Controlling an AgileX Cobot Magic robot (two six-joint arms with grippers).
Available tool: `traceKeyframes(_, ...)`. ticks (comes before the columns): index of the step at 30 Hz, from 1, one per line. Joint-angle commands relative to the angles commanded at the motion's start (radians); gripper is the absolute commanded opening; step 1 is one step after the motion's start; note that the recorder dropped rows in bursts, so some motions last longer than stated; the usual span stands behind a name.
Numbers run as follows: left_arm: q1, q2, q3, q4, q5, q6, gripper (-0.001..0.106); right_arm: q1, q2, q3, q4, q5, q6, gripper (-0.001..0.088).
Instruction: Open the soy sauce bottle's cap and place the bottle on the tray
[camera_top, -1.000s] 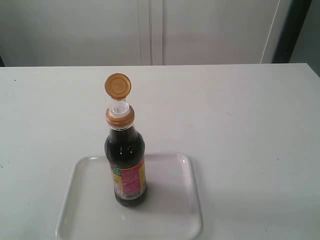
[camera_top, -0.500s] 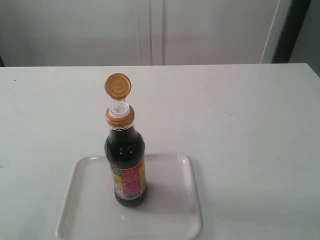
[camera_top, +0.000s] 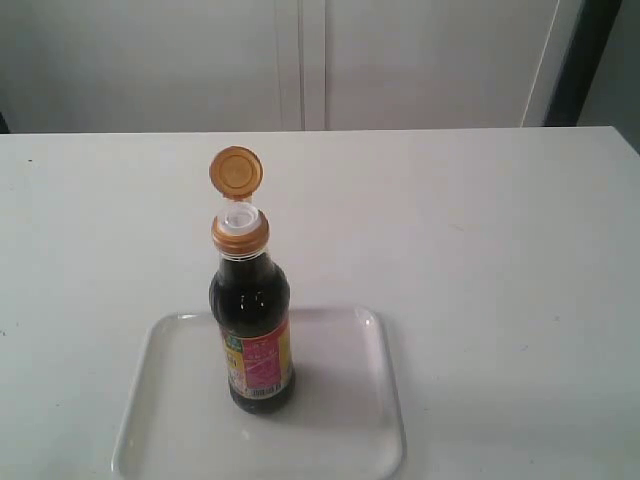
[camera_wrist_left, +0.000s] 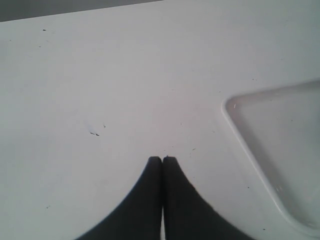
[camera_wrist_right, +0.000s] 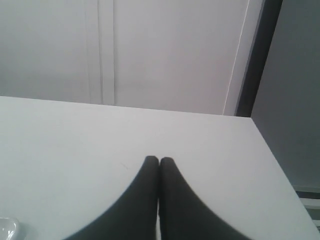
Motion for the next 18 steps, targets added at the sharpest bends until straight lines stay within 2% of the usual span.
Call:
traceKeyframes(14,0.000,0.000,0.000,0.000,0.000,0.000,0.000,0.000,-0.204,0.237,0.044,0.021,0.011,0.0000)
traceKeyframes(16,0.000,0.000,0.000,0.000,0.000,0.000,0.000,0.000,-0.216,0.237,0.044,0.020,0.013,0.0000)
traceKeyframes(18,0.000,0.000,0.000,0.000,0.000,0.000,0.000,0.000,-0.225,0.237,0.042,0.082,0.013,0.0000)
